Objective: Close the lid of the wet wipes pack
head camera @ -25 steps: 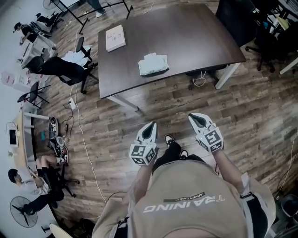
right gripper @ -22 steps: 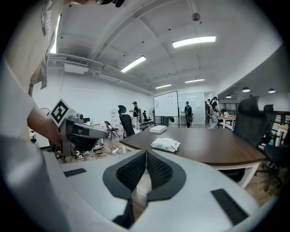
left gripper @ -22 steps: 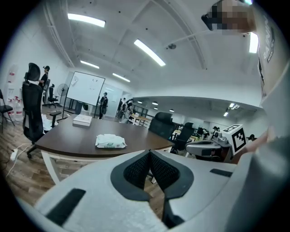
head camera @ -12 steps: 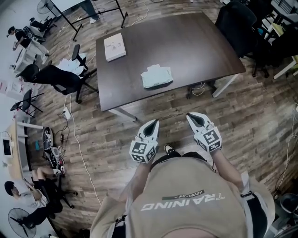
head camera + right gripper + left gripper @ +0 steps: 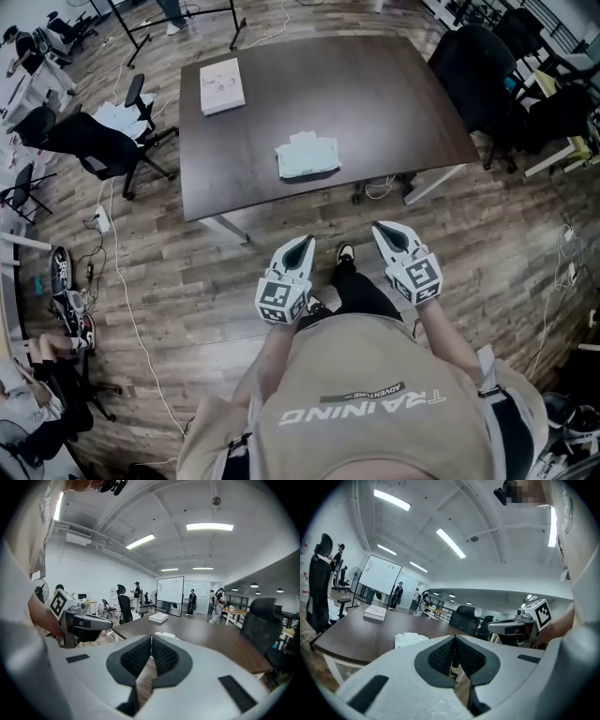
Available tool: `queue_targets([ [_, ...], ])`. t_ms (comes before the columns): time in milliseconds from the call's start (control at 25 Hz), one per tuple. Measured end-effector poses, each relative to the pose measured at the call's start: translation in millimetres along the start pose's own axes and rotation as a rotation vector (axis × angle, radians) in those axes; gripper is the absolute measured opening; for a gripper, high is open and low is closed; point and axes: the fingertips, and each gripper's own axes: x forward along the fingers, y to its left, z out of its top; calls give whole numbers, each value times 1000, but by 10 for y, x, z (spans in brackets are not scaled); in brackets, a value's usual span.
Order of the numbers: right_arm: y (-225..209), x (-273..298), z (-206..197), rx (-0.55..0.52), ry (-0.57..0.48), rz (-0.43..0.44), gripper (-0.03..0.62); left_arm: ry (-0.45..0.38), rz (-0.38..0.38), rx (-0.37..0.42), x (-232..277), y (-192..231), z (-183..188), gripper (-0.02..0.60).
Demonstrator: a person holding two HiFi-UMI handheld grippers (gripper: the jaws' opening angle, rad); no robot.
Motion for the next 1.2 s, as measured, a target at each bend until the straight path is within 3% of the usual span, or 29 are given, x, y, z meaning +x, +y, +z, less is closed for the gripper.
queue_targets([
  [200,-96,212,6,29,18,-12,15,-20,13,-20,72,176,5,9],
  [400,-91,487,133,31,17,31,15,-19,70,-49,93,461,49,9],
  [720,-325,1083,169,76,13,85,15,14,119,-29,370,849,224,9],
  [1000,-774,1458,95,140,19,131,15,48,138,-1,844,1042,424,9],
  [1200,-1146,1820,20,204,34,183,15,48,207,-8,1146,1295,565,9],
])
